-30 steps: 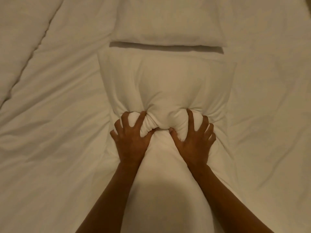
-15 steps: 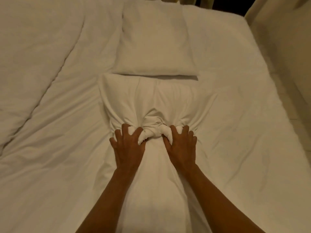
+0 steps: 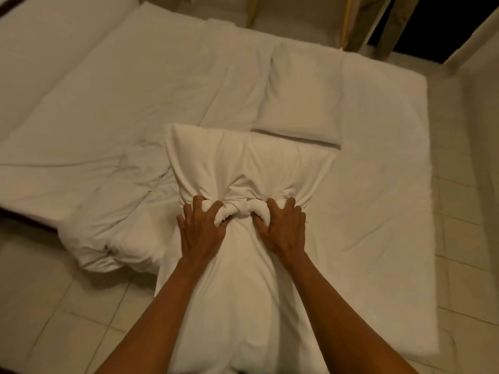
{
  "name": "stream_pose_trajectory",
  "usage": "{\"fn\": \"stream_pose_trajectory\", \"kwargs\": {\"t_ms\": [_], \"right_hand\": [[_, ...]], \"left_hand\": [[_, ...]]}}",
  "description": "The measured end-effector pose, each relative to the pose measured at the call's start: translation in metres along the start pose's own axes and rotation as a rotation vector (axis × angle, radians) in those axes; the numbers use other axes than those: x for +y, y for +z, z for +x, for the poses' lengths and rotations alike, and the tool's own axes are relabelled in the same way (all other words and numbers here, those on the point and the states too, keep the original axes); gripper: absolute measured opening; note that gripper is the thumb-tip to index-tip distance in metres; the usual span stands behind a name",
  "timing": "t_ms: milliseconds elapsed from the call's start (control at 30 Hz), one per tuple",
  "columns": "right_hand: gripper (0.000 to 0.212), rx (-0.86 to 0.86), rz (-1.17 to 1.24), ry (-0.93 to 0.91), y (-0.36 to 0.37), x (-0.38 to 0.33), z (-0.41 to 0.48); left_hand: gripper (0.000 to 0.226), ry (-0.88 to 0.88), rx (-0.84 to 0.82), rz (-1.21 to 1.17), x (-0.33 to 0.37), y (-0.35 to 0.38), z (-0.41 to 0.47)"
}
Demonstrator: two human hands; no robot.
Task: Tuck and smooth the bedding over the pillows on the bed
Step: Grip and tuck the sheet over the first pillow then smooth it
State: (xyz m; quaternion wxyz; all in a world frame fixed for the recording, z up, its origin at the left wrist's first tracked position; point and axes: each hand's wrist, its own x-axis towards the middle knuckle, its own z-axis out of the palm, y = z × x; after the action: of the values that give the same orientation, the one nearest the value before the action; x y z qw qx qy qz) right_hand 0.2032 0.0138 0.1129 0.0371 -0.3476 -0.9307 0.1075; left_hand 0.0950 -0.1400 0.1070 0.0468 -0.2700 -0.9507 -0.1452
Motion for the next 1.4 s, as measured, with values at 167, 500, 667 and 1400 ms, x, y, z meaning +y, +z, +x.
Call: {"fn": "stream_pose_trajectory", "kwargs": {"t_ms": [167, 500, 667, 1400], "right_hand": [[0.048, 0.047, -0.048, -0.099, -0.015, -0.076, -0.042], [0.051, 0.069, -0.037, -0.088, 0.019, -0.241, -0.106], [0.05, 0.097, -0.028, -0.133, 0.036, -0.309, -0.111], [0.052, -0.073, 0.021, -0.2, 0.156, -0.57, 0.022]], "left_hand": [[0.02, -0.03, 0.043, 0.022, -0.07, -0.052, -0.032], [0.024, -0.09, 0.021, -0.004, -0.224, -0.124, -0.066], [0.029, -0.138, 0.017, -0.052, -0.29, -0.144, -0.069], [0.027, -0.284, -0.041, -0.032, -0.561, -0.129, 0.086]]}}
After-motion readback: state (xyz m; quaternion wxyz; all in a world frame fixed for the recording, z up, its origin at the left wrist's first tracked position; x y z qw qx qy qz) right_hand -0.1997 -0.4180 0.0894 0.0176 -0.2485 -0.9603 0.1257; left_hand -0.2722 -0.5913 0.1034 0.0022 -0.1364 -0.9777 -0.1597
